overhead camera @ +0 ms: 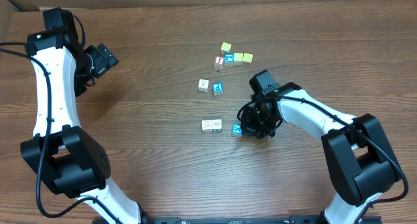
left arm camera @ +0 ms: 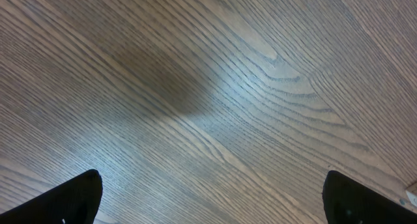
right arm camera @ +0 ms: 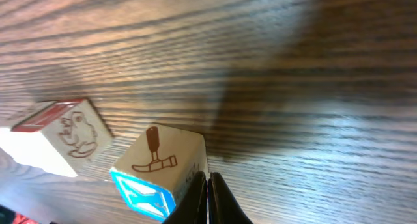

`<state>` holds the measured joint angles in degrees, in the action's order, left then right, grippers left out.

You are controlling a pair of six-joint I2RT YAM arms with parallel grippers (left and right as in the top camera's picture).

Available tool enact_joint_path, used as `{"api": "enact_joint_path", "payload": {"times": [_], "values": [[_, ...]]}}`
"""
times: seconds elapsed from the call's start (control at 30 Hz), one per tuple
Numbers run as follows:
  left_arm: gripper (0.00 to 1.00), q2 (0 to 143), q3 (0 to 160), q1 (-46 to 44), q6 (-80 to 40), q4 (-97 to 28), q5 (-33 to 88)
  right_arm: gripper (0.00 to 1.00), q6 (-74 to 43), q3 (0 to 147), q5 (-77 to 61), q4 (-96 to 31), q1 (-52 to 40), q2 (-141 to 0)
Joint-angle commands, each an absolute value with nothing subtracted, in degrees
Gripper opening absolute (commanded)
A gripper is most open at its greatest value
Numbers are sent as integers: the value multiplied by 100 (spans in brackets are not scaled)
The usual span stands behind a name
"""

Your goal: Flip 5 blocks

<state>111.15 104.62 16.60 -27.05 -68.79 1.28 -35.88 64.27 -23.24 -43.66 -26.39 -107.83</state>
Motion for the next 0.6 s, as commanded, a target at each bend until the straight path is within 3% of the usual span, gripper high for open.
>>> {"api": "enact_joint_path", "payload": {"times": [0.0,0.57], "values": [[100,11050,10549,1662,-2683,-6877,106,5,-3610,6412,-2473,-4246,-2674,-10639],[100,11050,10549,1662,-2681,-6877,106,4,-3900,6525,-2473,-3957,-2672,-10580]]}}
